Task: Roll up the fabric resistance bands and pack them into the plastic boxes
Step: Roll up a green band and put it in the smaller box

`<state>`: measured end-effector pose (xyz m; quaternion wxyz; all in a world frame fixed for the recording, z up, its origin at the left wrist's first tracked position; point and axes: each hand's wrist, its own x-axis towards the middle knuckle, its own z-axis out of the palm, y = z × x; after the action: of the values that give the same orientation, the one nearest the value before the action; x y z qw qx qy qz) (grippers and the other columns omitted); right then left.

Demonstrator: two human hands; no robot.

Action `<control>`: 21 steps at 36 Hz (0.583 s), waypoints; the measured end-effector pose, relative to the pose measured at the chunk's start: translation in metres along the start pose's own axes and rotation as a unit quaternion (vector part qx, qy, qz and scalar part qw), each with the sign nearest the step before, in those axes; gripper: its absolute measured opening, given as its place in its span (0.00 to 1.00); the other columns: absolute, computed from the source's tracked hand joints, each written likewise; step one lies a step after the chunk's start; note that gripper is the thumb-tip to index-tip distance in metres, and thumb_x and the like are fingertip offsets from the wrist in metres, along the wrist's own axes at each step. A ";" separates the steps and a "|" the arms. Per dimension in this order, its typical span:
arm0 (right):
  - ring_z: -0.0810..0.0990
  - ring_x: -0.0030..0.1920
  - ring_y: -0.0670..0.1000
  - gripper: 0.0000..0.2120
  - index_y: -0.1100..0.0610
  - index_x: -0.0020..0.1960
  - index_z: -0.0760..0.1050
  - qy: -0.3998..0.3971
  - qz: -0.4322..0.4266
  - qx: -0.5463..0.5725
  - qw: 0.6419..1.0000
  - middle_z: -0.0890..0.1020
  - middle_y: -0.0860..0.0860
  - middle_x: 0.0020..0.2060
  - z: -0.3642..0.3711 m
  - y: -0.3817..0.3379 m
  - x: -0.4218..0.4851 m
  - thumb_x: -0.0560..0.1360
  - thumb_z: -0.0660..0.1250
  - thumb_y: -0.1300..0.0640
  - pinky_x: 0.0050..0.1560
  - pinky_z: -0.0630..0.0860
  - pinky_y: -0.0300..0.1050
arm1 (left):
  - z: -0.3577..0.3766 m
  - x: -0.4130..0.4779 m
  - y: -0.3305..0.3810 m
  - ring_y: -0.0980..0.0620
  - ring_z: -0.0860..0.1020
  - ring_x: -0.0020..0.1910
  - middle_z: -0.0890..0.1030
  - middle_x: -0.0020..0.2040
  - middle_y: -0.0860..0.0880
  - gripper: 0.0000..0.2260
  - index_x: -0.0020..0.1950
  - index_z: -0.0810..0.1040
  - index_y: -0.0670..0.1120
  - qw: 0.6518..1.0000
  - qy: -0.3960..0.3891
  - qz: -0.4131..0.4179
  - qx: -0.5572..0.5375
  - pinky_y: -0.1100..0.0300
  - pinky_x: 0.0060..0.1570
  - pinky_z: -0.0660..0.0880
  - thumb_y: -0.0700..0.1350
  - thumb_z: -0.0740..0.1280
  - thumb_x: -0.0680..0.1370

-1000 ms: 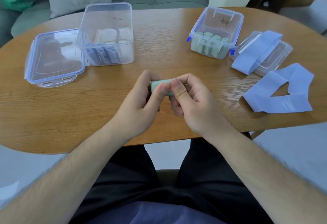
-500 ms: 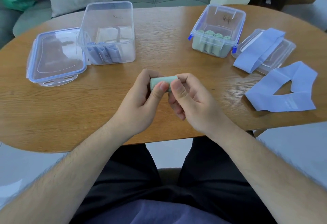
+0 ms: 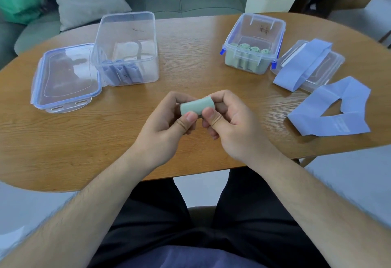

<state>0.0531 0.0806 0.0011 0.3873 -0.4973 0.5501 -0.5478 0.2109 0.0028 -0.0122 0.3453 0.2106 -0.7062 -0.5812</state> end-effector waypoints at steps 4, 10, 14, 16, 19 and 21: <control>0.79 0.34 0.42 0.08 0.58 0.59 0.76 0.001 0.015 -0.019 1.000 0.83 0.52 0.38 -0.002 -0.002 0.002 0.82 0.66 0.57 0.36 0.74 0.35 | 0.000 0.000 -0.002 0.52 0.76 0.41 0.78 0.42 0.46 0.09 0.60 0.74 0.42 1.000 0.010 -0.002 0.009 0.63 0.42 0.73 0.43 0.64 0.82; 0.83 0.46 0.50 0.15 0.48 0.65 0.78 0.006 0.022 -0.072 0.997 0.83 0.52 0.52 -0.011 -0.001 0.007 0.80 0.69 0.60 0.43 0.80 0.41 | 0.001 -0.001 -0.010 0.53 0.79 0.54 0.80 0.56 0.55 0.15 0.65 0.72 0.52 0.981 0.033 0.019 0.188 0.62 0.51 0.74 0.51 0.69 0.80; 0.84 0.48 0.52 0.20 0.50 0.65 0.78 0.027 0.023 -0.071 0.997 0.82 0.52 0.53 -0.015 -0.002 0.010 0.76 0.73 0.63 0.52 0.83 0.50 | 0.005 0.004 -0.008 0.54 0.78 0.55 0.79 0.55 0.54 0.17 0.63 0.73 0.49 0.952 0.061 0.081 0.290 0.69 0.50 0.72 0.45 0.73 0.77; 0.84 0.49 0.52 0.20 0.51 0.64 0.79 0.039 0.029 -0.070 0.996 0.82 0.50 0.50 -0.017 -0.003 0.011 0.74 0.75 0.63 0.56 0.82 0.51 | 0.008 0.008 -0.007 0.57 0.78 0.53 0.79 0.53 0.56 0.16 0.60 0.73 0.50 0.950 0.072 0.079 0.293 0.71 0.50 0.70 0.44 0.74 0.76; 0.84 0.50 0.50 0.19 0.53 0.62 0.80 0.038 0.026 -0.072 0.996 0.83 0.52 0.51 -0.024 -0.007 0.010 0.73 0.77 0.62 0.55 0.82 0.46 | 0.014 0.013 -0.007 0.59 0.78 0.51 0.79 0.51 0.60 0.15 0.57 0.73 0.52 0.954 0.081 0.072 0.280 0.73 0.49 0.70 0.44 0.75 0.76; 0.85 0.49 0.49 0.19 0.54 0.63 0.81 0.034 0.030 -0.068 0.997 0.84 0.51 0.52 -0.030 -0.010 0.010 0.73 0.77 0.60 0.54 0.82 0.43 | 0.017 0.018 -0.008 0.60 0.78 0.50 0.79 0.50 0.61 0.15 0.56 0.73 0.53 0.957 0.087 0.069 0.267 0.73 0.48 0.70 0.44 0.75 0.75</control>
<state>0.0235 0.0779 0.0150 0.3499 -0.4869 0.6134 -0.5141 0.1854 0.0003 -0.0171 0.3754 0.2954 -0.8159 -0.3256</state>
